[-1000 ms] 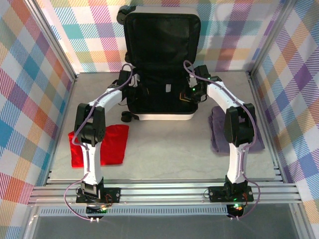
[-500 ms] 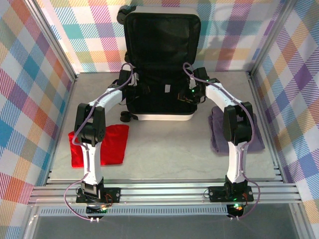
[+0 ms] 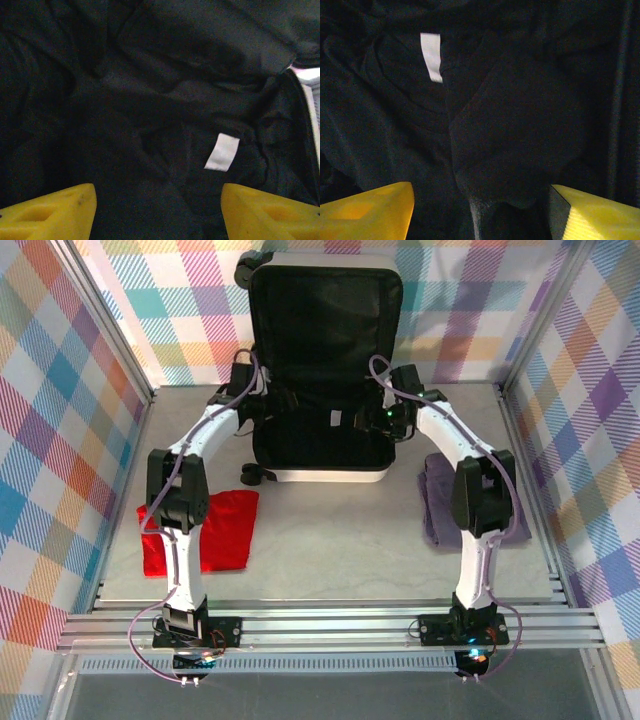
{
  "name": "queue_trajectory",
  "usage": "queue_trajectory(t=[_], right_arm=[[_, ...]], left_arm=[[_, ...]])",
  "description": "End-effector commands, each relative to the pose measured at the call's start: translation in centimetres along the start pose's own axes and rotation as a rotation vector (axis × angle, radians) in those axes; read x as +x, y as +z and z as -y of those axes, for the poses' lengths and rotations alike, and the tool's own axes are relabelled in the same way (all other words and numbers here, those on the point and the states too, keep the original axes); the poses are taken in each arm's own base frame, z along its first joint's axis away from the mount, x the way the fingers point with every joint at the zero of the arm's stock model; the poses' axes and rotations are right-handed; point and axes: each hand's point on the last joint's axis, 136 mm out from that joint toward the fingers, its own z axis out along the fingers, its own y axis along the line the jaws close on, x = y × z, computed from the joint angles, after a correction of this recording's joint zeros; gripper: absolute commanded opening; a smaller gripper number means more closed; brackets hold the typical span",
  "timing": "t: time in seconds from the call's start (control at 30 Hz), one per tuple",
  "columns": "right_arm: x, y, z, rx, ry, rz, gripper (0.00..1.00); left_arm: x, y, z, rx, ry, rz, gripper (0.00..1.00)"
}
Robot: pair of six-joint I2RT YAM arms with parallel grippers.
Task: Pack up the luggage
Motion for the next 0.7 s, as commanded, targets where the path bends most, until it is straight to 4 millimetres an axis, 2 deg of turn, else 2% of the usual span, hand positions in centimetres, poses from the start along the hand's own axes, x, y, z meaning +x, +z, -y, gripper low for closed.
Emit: queue_trajectory(t=[0.0,0.17,0.33,0.47,0.67], right_arm=[[-1.7,-3.2,-1.4,-0.014,-0.038,0.067,0.70],[-1.8,-4.0,-2.7,-0.049,-0.052,0.082,0.68],[-1.4,-3.9,-5.1,-0.121,-0.074,0.076,0.64],[-0.9,-2.3,-6.7,-0.148,-0.089,0.050,0.60],[0.1,1.4,-6.5,-0.155,-0.053,-0.005,0.60]], left_arm=[[-3.2,-4.3,2.7,0.036,0.041,0.080,0.67],[-3.3,-5.8,3.7,0.062,0.030,0.091,0.68],[-1.7,-5.4,5.4,0.126,0.001,0.048,0.69],[0.7,-4.1,6.6,0.112,0.021,0.009,0.69],[4.8,-0.8,6.5,0.039,0.015,-0.078,0.69]])
